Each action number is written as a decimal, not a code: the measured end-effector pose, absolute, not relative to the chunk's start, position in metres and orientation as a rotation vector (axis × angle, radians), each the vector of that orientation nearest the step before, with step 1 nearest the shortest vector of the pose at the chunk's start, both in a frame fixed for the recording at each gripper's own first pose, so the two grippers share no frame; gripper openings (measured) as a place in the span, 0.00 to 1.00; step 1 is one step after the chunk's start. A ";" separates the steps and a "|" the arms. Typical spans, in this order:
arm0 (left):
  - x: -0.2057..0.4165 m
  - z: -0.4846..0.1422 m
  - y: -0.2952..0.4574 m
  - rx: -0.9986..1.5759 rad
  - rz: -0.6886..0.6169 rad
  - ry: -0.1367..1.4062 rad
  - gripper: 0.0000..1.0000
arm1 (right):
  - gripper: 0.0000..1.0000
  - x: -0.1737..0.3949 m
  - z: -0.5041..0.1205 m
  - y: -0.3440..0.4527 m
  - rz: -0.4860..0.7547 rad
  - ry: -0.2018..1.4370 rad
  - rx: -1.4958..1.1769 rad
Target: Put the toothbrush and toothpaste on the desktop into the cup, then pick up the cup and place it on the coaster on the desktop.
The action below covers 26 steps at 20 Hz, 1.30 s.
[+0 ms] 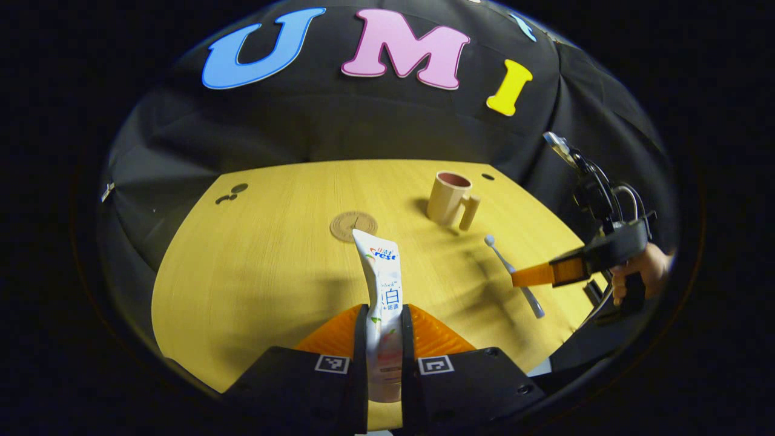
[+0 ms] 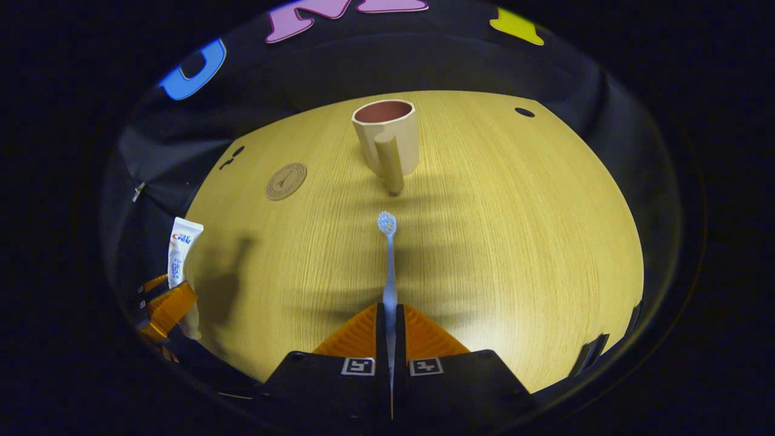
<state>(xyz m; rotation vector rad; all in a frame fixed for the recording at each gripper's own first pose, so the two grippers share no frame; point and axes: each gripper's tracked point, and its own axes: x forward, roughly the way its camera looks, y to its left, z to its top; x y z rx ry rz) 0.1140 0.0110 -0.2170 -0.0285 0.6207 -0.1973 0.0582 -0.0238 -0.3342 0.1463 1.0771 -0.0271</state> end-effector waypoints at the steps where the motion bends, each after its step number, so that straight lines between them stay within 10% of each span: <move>1: 0.124 -0.207 0.005 -0.032 -0.195 0.598 0.27 | 0.06 0.062 -0.326 -0.030 -0.021 1.058 0.157; 13: 0.300 -0.091 -0.100 -0.076 -0.208 0.245 0.27 | 0.06 0.118 -0.246 -0.107 0.093 0.851 0.274; 26: 0.413 -0.123 -0.178 -0.061 -0.306 0.124 0.28 | 0.06 0.115 -0.268 -0.158 0.059 0.929 0.306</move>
